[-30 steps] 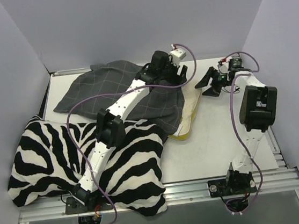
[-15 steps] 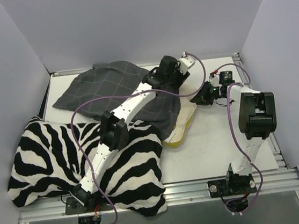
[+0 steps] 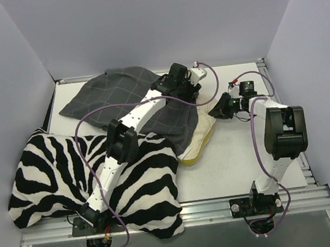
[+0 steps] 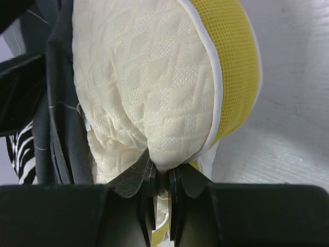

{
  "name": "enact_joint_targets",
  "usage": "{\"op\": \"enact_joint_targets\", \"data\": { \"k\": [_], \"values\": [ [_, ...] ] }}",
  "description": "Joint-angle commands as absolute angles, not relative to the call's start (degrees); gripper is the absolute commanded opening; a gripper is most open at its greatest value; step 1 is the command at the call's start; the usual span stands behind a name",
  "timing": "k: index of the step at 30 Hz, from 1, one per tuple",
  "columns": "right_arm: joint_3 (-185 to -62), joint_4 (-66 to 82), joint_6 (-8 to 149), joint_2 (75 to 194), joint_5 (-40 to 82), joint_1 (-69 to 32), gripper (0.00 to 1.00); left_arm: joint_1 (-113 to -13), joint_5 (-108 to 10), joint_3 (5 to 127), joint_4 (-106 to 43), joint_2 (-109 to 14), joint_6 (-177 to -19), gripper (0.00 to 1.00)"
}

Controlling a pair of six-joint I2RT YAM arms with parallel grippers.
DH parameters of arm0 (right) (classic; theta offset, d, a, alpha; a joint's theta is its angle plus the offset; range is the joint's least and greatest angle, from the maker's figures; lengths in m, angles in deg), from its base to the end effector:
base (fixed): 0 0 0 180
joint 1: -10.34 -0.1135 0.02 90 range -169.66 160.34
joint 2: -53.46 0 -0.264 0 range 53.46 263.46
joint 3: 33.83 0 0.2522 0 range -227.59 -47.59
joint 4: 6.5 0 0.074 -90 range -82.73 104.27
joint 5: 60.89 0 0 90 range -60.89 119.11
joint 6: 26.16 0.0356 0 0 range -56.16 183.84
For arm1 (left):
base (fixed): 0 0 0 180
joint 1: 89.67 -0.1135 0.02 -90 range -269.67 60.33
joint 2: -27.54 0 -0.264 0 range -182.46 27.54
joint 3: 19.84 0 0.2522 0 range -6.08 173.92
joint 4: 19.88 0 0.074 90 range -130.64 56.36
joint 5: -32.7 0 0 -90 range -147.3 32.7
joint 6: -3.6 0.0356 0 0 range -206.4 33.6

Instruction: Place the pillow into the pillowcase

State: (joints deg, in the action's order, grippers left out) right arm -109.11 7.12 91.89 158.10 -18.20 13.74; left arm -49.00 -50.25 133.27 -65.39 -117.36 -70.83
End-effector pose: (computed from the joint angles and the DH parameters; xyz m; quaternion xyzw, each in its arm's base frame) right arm 0.3792 0.0037 0.1784 0.0736 0.8519 0.4374 0.2784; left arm 0.4314 -0.3765 0.2351 0.4456 0.7760 -0.1500 0.4205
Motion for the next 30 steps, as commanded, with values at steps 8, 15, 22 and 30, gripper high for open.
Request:
{"op": "enact_joint_targets", "data": {
  "k": [8, 15, 22, 30],
  "values": [
    [-102.61, 6.21, 96.18, 152.08, -22.83, 7.53, 0.0, -50.73, -34.72, 131.21, -66.52, -106.23, -74.71, 0.54],
    [-101.99, 6.65, 96.62, 149.53, -22.92, 7.18, 0.0, -49.95, -27.51, 131.28, -67.74, -105.44, -72.16, 0.44],
    [-101.56, 7.0, 96.97, 146.54, -23.45, 6.39, 0.0, -49.24, -27.86, 133.92, -71.26, -108.86, -69.97, 0.41],
    [-100.94, 7.0, 96.8, 143.02, -23.97, 5.07, 0.0, -49.5, -34.7, 134.1, -73.46, -110.71, -69.53, 0.41]
  ]
}}
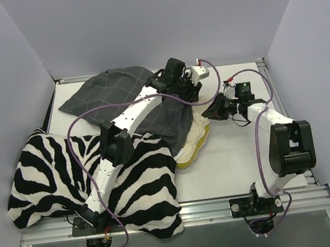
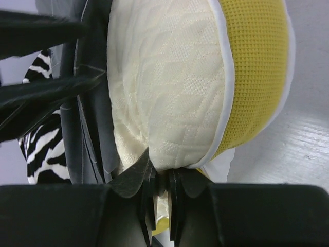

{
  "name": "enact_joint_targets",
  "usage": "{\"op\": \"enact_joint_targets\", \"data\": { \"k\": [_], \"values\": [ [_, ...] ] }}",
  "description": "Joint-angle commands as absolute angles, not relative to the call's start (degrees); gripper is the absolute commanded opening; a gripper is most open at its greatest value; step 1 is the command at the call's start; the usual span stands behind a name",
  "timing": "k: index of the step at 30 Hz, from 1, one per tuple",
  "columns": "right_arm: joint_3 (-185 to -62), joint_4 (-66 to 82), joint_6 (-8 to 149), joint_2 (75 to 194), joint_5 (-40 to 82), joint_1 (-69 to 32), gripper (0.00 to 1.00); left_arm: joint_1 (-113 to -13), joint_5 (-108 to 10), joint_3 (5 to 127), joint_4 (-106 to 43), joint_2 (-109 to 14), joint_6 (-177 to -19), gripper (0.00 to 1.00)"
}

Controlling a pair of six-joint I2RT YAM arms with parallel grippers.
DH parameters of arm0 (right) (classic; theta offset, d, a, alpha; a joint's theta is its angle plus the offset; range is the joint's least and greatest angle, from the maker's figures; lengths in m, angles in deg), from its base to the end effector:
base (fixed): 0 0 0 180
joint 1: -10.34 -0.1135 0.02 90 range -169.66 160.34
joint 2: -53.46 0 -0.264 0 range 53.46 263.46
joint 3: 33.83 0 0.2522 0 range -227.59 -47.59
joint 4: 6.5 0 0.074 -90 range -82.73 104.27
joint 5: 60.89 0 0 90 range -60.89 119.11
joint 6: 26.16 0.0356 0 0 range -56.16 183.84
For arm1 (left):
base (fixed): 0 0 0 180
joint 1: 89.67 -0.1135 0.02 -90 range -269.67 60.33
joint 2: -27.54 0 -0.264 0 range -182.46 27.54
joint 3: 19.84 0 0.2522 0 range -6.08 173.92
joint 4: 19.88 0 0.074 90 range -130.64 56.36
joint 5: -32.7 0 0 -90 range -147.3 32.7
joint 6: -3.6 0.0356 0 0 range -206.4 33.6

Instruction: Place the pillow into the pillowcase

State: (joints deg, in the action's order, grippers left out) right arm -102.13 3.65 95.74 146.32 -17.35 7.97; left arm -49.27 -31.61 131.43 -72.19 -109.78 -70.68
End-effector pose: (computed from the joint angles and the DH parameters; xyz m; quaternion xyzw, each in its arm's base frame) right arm 0.3422 0.0400 0.2162 0.0305 0.8338 0.4595 0.3045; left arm 0.4028 -0.3630 0.2874 0.4983 0.7289 -0.2862 0.3721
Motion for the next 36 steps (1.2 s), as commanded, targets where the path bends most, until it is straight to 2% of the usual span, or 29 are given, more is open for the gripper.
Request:
{"op": "enact_joint_targets", "data": {
  "k": [1, 15, 19, 26, 27, 31, 36],
  "values": [
    [-100.59, 7.0, 96.71, 142.5, -23.97, 4.98, 0.0, -49.5, -35.5, 134.1, -73.55, -111.06, -69.44, 0.41],
    [-98.13, 8.41, 96.36, 140.03, -24.59, 3.75, 0.0, -50.64, -41.22, 137.36, -74.43, -113.61, -69.53, 0.33],
    [-98.39, 8.06, 96.45, 139.94, -24.59, 3.49, 0.0, -51.17, -41.13, 137.97, -74.51, -114.58, -70.14, 0.17],
    [-98.48, 4.55, 98.99, 140.65, -25.12, 3.23, 0.0, -50.47, -38.32, 137.88, -74.51, -114.58, -68.3, 0.0],
    [-98.57, 4.54, 99.17, 140.65, -25.2, 3.05, 0.0, -50.47, -38.32, 137.88, -74.51, -114.58, -68.21, 0.0],
    [-99.09, 3.93, 99.61, 141.26, -24.94, 2.79, 0.0, -50.56, -32.97, 138.32, -74.51, -113.27, -69.08, 0.0],
    [-99.71, 0.77, 101.98, 143.46, -24.77, 2.44, 0.0, -49.51, -18.12, 139.82, -73.55, -110.63, -73.39, 0.0]
  ]
}}
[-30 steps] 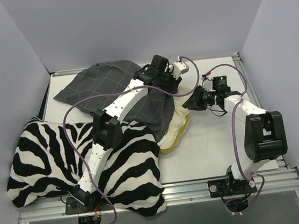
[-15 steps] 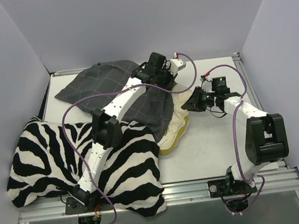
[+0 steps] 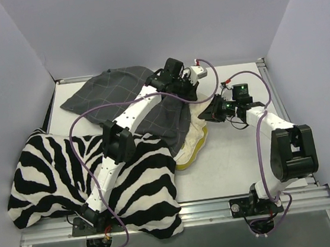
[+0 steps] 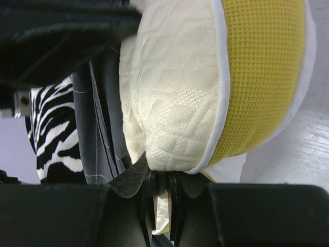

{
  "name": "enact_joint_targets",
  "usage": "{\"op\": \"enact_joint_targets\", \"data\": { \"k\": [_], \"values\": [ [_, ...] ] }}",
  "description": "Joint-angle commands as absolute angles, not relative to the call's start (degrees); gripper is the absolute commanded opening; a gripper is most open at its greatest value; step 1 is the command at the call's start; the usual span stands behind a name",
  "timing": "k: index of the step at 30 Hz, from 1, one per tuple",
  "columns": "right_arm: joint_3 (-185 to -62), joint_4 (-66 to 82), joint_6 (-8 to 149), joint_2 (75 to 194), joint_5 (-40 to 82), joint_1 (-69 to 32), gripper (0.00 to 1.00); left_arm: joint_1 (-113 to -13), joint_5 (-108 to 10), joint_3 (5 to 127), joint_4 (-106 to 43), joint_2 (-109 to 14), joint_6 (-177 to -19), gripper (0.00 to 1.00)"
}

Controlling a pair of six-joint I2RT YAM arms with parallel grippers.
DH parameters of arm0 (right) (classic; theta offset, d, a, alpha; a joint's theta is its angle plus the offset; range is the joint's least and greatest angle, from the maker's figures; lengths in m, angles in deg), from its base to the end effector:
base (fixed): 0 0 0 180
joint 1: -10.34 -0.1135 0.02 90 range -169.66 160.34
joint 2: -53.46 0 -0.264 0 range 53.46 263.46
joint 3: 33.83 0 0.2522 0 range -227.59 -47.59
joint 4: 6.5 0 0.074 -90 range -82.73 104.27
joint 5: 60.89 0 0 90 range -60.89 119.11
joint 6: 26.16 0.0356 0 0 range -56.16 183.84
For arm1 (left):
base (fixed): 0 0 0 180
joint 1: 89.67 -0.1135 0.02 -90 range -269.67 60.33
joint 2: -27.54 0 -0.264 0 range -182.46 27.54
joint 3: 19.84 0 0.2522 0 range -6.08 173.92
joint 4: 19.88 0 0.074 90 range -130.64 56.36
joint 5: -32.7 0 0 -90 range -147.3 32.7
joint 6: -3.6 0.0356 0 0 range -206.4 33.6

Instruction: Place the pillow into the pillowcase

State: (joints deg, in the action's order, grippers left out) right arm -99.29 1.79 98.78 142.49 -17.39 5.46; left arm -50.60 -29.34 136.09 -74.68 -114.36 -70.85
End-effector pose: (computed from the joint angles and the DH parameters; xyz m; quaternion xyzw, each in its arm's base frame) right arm 0.3270 0.0538 0.2246 0.0230 0.8253 0.4764 0.3022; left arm 0.4183 -0.3610 0.2687 0.4942 0.7377 -0.2974 0.3509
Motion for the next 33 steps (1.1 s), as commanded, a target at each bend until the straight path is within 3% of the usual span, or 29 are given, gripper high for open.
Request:
{"op": "enact_joint_targets", "data": {
  "k": [1, 7, 11, 15, 18, 24, 33],
  "values": [
    [-99.97, 0.24, 102.51, 144.24, -24.68, 2.35, 0.0, -48.72, -16.54, 139.47, -72.76, -109.58, -74.61, 0.0],
    [-100.77, -6.17, 107.78, 145.48, -25.55, 2.43, 0.0, -47.48, -8.44, 135.69, -67.49, -106.06, -80.69, 0.0],
    [-99.98, -5.06, 106.47, 143.99, -25.82, 2.35, 0.0, -48.7, -15.54, 134.02, -67.31, -105.17, -80.86, 0.0],
    [-96.9, -3.55, 104.36, 141.45, -25.91, 2.26, 0.0, -51.52, -25.38, 134.01, -67.39, -105.79, -79.12, 0.48],
    [-96.02, -1.53, 101.82, 140.13, -25.82, 1.82, 0.0, -52.58, -32.85, 134.1, -67.48, -106.58, -75.35, 0.6],
    [-97.07, 2.52, 97.24, 138.8, -25.56, 1.29, 0.0, -53.28, -37.35, 134.46, -68.01, -108.95, -70.59, 0.63],
    [-98.39, 4.54, 95.48, 138.63, -25.47, 0.33, 0.0, -53.72, -33.49, 133.05, -68.36, -109.39, -71.02, 0.67]
  ]
}}
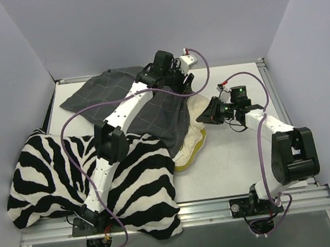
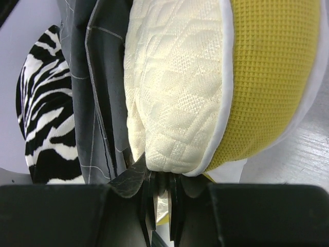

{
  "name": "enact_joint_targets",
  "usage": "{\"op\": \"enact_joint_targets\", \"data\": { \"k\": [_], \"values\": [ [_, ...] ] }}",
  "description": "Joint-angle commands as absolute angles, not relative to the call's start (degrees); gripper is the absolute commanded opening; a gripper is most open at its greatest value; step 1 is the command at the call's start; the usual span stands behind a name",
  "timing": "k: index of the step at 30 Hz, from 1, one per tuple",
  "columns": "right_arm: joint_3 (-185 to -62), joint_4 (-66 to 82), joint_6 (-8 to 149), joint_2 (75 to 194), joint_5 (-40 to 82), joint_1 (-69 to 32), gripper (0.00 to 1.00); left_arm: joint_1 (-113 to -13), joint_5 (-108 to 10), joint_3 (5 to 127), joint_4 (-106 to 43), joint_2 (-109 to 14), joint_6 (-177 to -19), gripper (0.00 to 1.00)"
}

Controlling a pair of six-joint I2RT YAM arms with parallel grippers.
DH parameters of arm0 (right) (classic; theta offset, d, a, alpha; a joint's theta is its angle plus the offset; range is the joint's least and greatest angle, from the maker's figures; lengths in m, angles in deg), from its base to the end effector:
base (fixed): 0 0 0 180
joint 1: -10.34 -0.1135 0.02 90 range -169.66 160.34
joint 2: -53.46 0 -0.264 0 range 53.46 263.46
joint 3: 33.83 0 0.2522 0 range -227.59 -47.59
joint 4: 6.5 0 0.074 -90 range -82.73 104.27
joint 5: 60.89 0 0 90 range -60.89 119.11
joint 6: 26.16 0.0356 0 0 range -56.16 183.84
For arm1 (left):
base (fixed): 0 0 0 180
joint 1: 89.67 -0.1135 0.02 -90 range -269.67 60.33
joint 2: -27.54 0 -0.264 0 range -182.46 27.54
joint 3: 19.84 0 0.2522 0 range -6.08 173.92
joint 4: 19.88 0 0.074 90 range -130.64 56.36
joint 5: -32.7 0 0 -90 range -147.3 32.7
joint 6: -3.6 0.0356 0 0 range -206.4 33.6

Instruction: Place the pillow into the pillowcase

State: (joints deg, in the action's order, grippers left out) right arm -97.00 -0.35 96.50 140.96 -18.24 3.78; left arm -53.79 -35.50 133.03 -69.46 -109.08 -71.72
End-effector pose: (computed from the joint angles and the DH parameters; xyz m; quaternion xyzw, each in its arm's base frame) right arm 0.3177 0.0629 0.2236 -0.0146 0.8195 0.4809 0.3112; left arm 0.4326 -0.3292 0.3066 0.4503 0.7432 -0.2493 0.4275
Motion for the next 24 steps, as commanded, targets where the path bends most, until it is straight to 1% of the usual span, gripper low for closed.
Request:
{"op": "enact_joint_targets", "data": {
  "k": [1, 7, 11, 15, 16, 18, 19, 20, 22, 24],
  "values": [
    [-98.65, 4.54, 95.31, 138.63, -25.56, 0.15, 0.0, -53.63, -32.35, 133.05, -68.36, -109.39, -71.19, 0.67],
    [-99.36, 4.63, 95.13, 138.54, -25.56, -0.64, 0.0, -53.11, -32.52, 130.33, -69.15, -109.3, -69.61, 0.65],
    [-99.62, 4.98, 94.95, 138.1, -25.64, -0.73, 0.0, -53.46, -34.79, 128.31, -69.42, -109.83, -68.21, 0.63],
    [-99.97, 5.77, 94.34, 137.66, -25.82, -0.73, 0.0, -54.16, -36.03, 128.56, -70.2, -111.41, -67.42, 0.61],
    [-100.06, 5.77, 94.25, 137.75, -25.82, -0.64, 0.0, -54.16, -36.03, 128.83, -70.47, -111.59, -67.24, 0.55],
    [-100.15, 5.77, 94.34, 137.66, -25.65, -0.82, 0.0, -54.16, -33.07, 129.62, -70.99, -111.85, -66.98, 0.34],
    [-100.24, 5.68, 94.34, 137.83, -25.56, -0.9, 0.0, -54.16, -30.96, 129.88, -71.0, -111.77, -67.06, 0.15],
    [-100.32, 5.51, 94.51, 138.1, -25.56, -0.82, 0.0, -53.9, -29.11, 130.49, -71.09, -111.5, -67.07, 0.09],
    [-100.5, 3.85, 95.74, 139.32, -25.56, -1.08, 0.0, -52.68, -23.07, 131.64, -71.0, -110.71, -67.68, 0.01],
    [-100.85, 1.83, 98.19, 140.99, -25.82, -1.34, 0.0, -51.44, -19.62, 135.15, -70.91, -110.45, -69.51, 0.0]
  ]
}}
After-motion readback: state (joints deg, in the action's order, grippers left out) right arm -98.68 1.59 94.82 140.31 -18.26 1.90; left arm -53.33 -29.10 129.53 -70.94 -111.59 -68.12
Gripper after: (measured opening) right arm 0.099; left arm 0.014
